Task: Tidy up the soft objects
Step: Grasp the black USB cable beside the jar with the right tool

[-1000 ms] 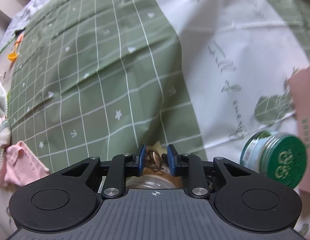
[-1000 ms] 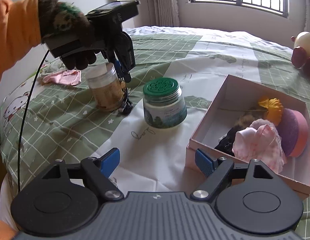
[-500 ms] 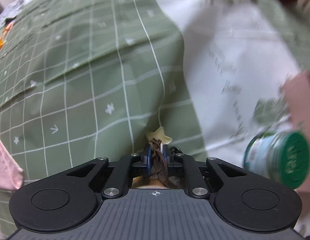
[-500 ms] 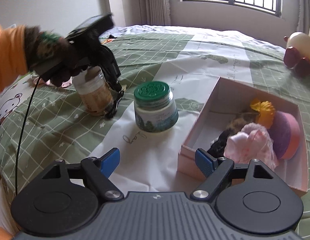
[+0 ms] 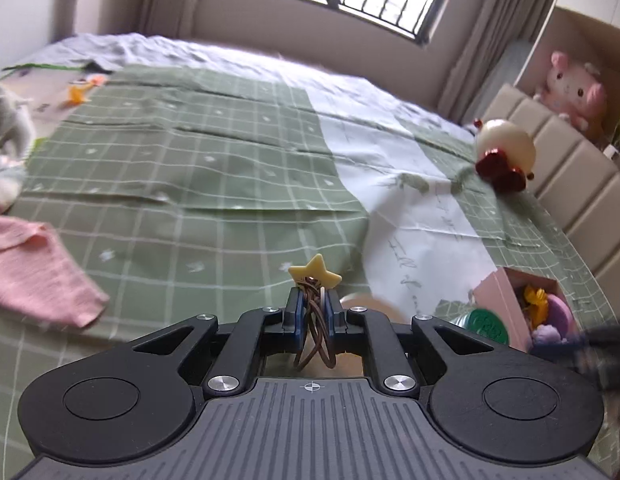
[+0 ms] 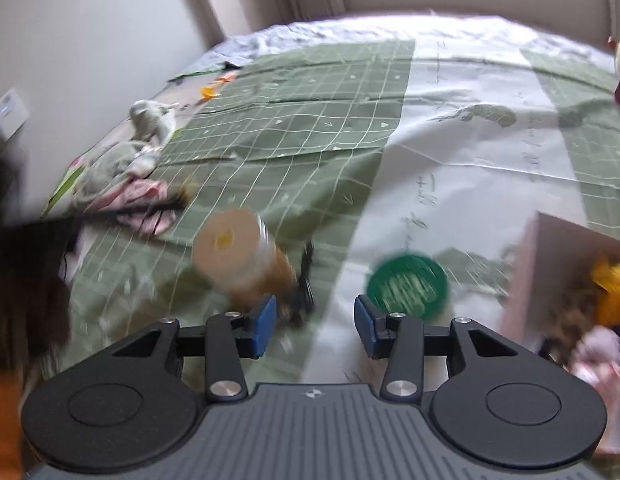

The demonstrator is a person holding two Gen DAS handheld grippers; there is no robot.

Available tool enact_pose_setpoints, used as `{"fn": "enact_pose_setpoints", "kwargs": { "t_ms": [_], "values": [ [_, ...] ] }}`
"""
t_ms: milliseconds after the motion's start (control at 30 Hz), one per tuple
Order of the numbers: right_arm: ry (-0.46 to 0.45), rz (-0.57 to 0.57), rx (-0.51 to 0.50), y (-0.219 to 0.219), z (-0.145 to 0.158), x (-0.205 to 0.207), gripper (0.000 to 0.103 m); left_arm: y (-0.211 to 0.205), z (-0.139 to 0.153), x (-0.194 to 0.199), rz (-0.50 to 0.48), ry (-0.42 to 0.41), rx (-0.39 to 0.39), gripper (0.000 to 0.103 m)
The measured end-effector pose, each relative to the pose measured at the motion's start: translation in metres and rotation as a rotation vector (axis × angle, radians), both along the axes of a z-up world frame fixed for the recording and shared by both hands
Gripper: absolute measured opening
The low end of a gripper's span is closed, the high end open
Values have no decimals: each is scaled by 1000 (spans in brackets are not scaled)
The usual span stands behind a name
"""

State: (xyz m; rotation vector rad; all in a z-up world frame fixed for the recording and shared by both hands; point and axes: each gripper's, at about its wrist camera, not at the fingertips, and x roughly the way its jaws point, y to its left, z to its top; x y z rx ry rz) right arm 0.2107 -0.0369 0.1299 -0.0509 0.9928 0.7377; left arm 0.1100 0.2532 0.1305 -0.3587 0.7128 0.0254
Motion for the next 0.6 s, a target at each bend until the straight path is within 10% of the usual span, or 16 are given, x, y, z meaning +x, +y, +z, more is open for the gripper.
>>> {"fn": "enact_pose_setpoints", "kwargs": {
  "t_ms": [367,600],
  "values": [
    [181,-114,-153,100,-77,84,34,2,-64,-39,-80,50,13,13],
    [325,-188,-54,94,-94,111,34,4,-84,-38,-75,55,-20,13]
  ]
}}
